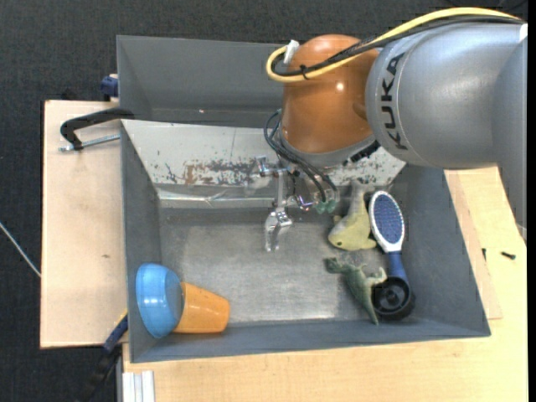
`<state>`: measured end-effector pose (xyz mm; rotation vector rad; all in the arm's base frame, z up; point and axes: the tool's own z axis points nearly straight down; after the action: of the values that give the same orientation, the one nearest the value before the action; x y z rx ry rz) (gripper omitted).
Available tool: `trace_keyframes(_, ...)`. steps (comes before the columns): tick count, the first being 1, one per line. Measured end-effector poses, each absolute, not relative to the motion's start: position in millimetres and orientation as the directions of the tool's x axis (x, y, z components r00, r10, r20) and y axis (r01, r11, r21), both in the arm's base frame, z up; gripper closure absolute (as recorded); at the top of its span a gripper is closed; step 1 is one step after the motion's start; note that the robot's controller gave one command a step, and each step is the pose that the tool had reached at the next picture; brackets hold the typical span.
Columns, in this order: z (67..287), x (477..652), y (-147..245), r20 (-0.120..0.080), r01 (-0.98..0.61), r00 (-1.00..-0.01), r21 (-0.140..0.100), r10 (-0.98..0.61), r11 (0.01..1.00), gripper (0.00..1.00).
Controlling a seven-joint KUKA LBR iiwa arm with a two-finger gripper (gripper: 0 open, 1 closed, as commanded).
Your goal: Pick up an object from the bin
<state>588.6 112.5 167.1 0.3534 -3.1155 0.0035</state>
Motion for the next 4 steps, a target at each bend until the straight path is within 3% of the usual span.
trace_keyframes(1,141.8,599.0,65.3,0.002,-0.178,-0.984,-0.001,-0.178,0.984,0.00)
trace_keyframes(2,147.9,581.1,-14.1,0.000,-0.169,-0.986,-0.003,-0.169,0.986,0.00)
trace_keyframes(3,127.4,532.7,-122.6,0.003,-0.221,-0.975,-0.002,-0.221,0.975,0.00)
trace_keyframes(4,103.7,517.0,-121.7,-0.020,-0.718,-0.696,-0.016,-0.718,0.696,0.00)
